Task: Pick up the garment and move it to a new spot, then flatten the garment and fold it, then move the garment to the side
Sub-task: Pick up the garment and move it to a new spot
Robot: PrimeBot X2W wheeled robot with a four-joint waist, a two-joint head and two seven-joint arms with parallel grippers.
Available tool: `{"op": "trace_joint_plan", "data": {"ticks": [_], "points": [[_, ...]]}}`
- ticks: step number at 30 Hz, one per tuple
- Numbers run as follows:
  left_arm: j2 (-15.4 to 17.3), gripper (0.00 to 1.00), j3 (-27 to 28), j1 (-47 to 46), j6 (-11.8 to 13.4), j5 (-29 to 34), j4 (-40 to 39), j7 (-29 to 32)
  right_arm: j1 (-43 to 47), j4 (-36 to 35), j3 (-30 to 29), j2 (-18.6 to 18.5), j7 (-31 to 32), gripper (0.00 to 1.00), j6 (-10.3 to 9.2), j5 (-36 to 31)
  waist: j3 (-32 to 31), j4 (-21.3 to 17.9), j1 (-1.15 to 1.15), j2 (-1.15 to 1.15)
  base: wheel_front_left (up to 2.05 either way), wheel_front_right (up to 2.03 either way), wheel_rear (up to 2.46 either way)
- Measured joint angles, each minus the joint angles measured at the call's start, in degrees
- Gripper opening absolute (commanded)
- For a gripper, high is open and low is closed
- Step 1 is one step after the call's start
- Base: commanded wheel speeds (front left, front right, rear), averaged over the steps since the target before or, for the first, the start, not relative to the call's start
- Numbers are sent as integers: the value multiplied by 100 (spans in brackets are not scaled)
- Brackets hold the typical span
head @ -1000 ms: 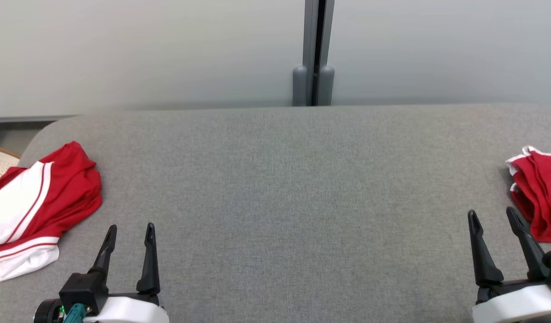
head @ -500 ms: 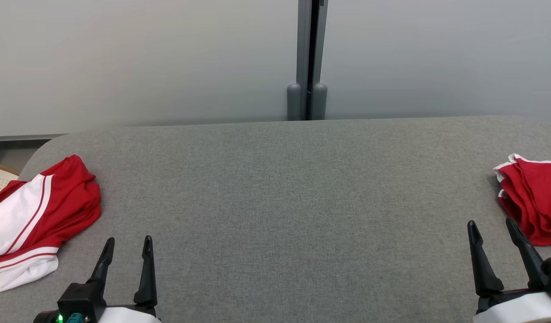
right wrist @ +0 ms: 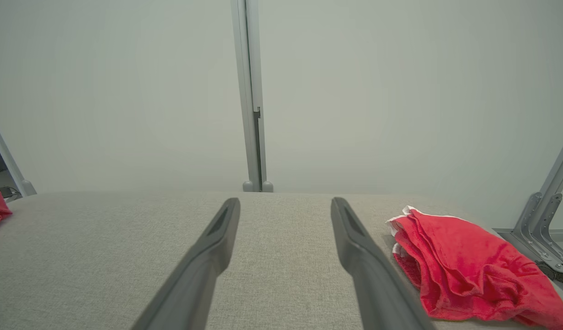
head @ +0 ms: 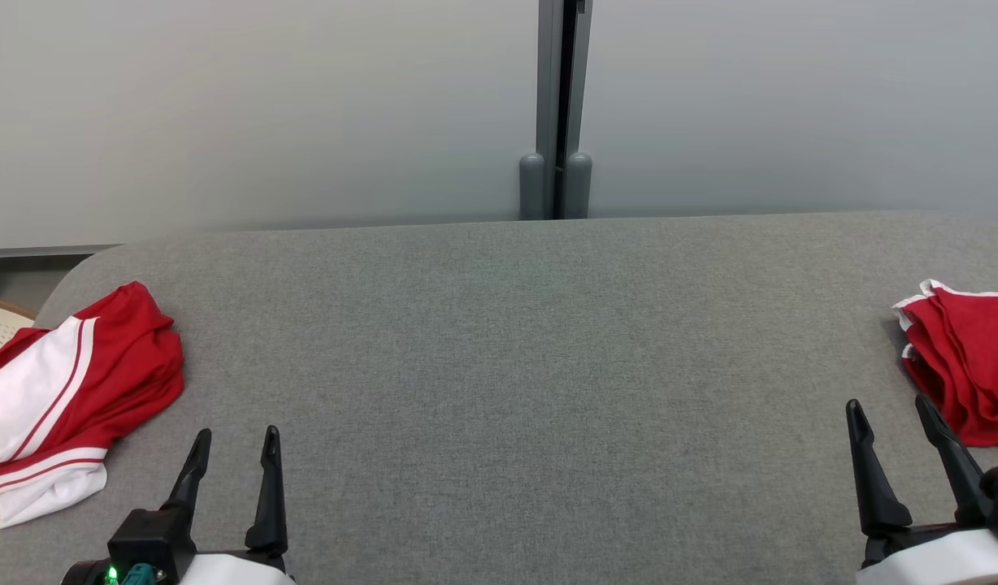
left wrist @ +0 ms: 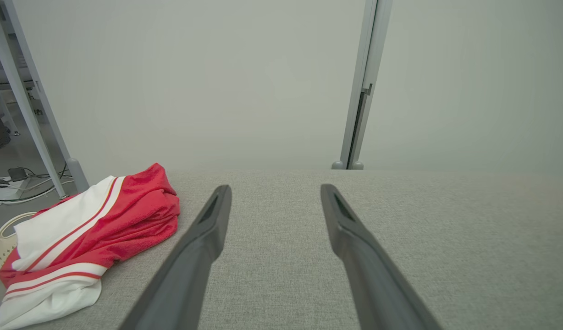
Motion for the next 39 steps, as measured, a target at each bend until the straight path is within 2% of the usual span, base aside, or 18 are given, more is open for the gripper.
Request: {"op": "trace_joint_plan", "data": {"ticks": [8, 14, 29, 33, 39], "points": [[-44, 100, -80, -307, -21, -41, -37, 5, 4, -138, -93, 58, -27, 100, -2, -12, 77, 277, 0, 0, 0, 0, 0], [-88, 100, -35, -705, -96, -101, 27, -86, -146, -334, 0, 82, -41, 100, -3, -57, 237, 788, 0, 0, 0, 0, 0], [-40, 100, 175, -898, -326, -226, 323, -238, -285, -546, 312, 35, 66, 100, -3, -134, 420, 2119, 0, 0, 0, 0, 0], [-51, 100, 205, -902, -368, -227, 379, -254, -287, -547, 347, 29, 96, 100, -3, -134, 411, 2276, 0, 0, 0, 0, 0], [-99, 100, 247, -904, -400, -221, 435, -263, -305, -561, 348, -1, 107, 100, -3, -134, 410, 2298, 0, 0, 0, 0, 0]]}}
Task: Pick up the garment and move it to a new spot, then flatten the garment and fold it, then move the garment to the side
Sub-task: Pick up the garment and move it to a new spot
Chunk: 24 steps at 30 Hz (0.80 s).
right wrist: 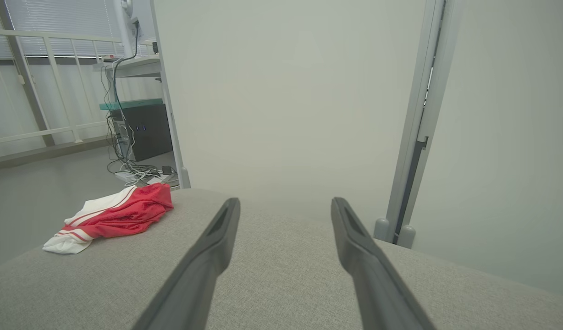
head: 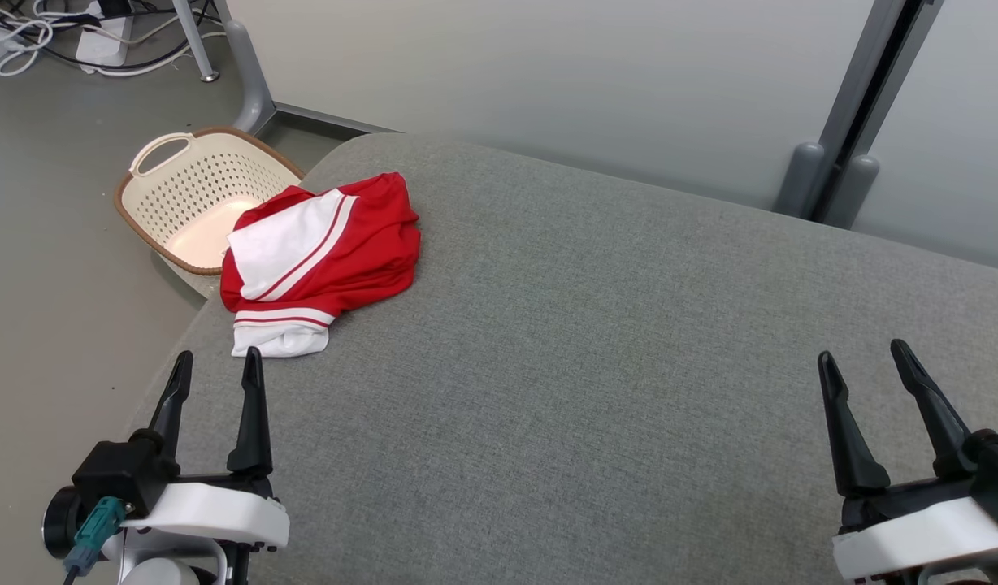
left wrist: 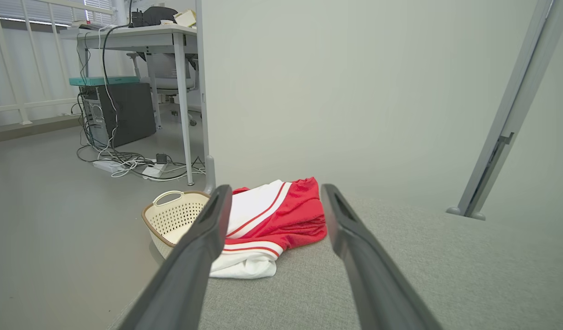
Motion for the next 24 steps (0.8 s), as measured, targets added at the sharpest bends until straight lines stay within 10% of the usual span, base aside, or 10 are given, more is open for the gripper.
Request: {"op": "trace_joint_plan", "data": {"ticks": [11, 24], "points": [[-125, 100, -1, -426, -68, 103, 131, -10, -219, -192, 31, -108, 113, 100, 0, 1, 374, -74, 0, 0, 0, 0, 0], [-310, 100, 171, -2775, -653, -176, 2359, -13, -1023, -894, 41, -598, 490, 100, 0, -37, 1991, -595, 0, 0, 0, 0, 0]]}}
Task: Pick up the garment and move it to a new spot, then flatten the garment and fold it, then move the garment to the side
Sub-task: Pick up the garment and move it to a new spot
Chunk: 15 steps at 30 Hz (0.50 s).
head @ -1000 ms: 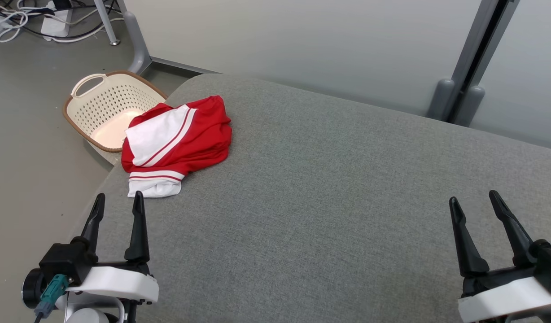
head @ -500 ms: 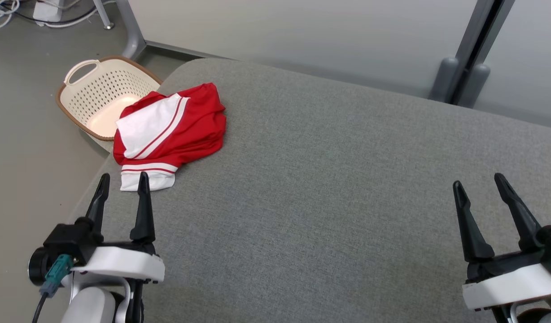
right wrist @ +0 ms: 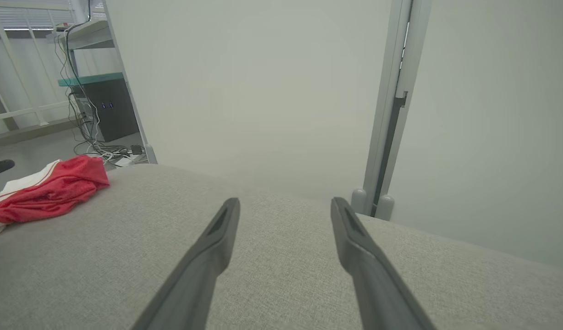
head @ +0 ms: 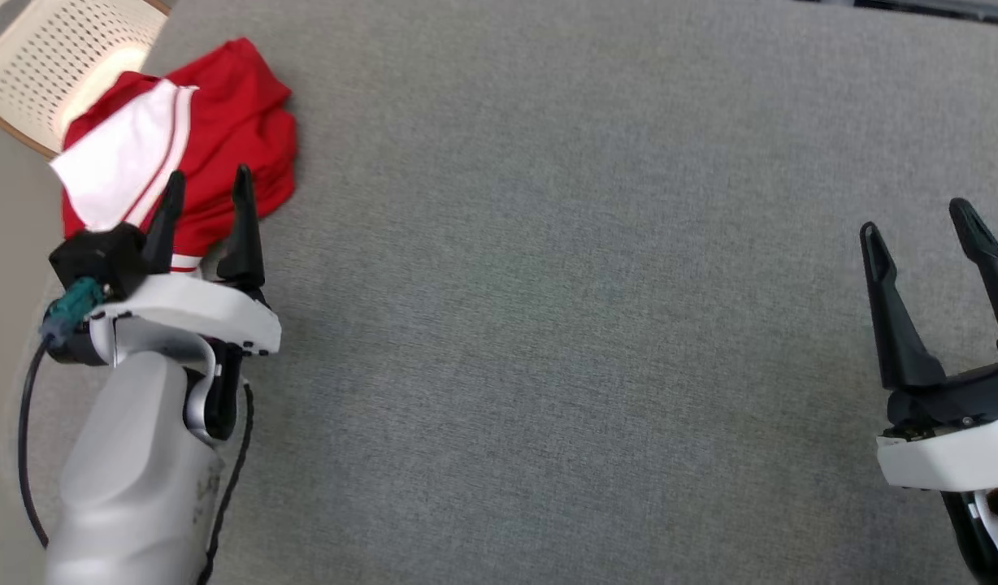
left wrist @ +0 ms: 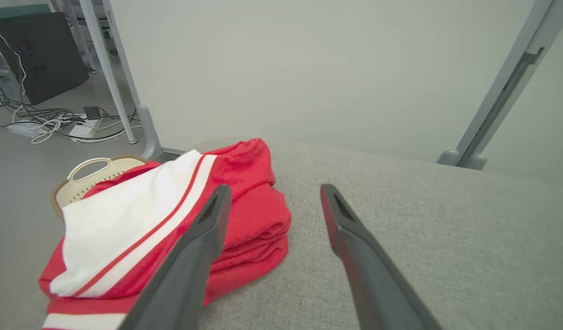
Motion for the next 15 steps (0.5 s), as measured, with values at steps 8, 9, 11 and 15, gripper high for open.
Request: {"op": "trace_joint_plan", "data": {"ticks": [8, 9, 11, 15], "points": [[247, 100, -29, -1279, -339, -159, 2128, 182, -280, 67, 30, -29, -136, 100, 0, 31, 841, -384, 0, 0, 0, 0, 0], [253, 100, -14, -1368, -346, -214, 2325, 175, -303, 108, 36, -25, -147, 100, 0, 44, 889, -441, 0, 0, 0, 0, 0], [278, 100, 33, -1560, -359, -264, 2646, 163, -344, 175, 45, -13, -197, 100, 0, 52, 950, -540, 0, 0, 0, 0, 0], [357, 0, 37, -1749, -278, -198, 2897, 37, -367, 299, 29, 2, -287, 100, 0, 57, 968, -627, 0, 0, 0, 0, 0]]}}
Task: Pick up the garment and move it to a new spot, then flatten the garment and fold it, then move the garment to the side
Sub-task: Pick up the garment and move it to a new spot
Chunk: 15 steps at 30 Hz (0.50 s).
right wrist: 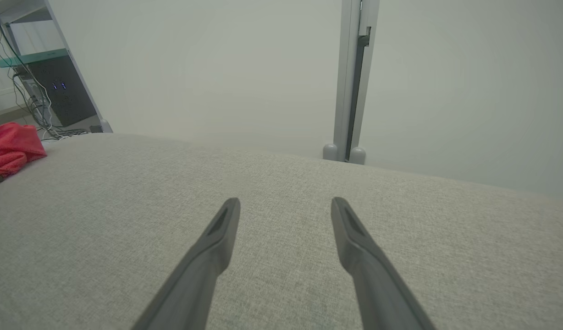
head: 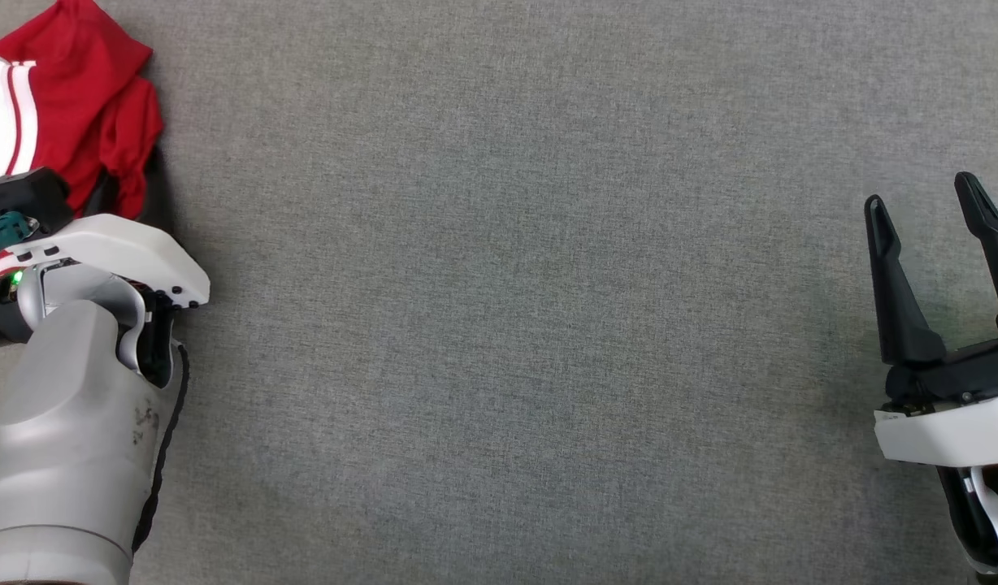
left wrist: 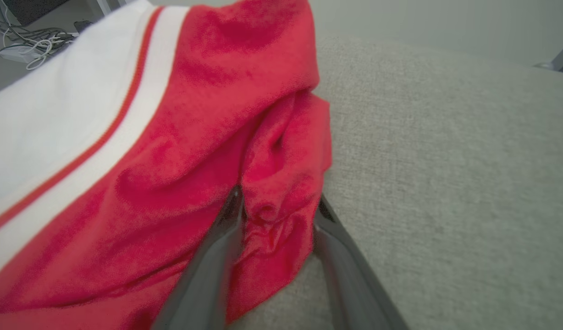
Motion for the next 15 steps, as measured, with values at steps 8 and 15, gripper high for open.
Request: {"op": "trace_joint_plan", "data": {"ticks": [8, 15], "points": [[43, 0, 539, 588, 226, 341, -1601, -33, 2, 191, -34, 74, -172, 100, 0, 1, -349, -6, 0, 0, 0, 0, 0], [-113, 0, 1014, 1744, 302, 876, -3396, -33, 157, 434, 19, 224, -322, 100, 0, 46, -953, -65, 0, 0, 0, 0, 0]]}}
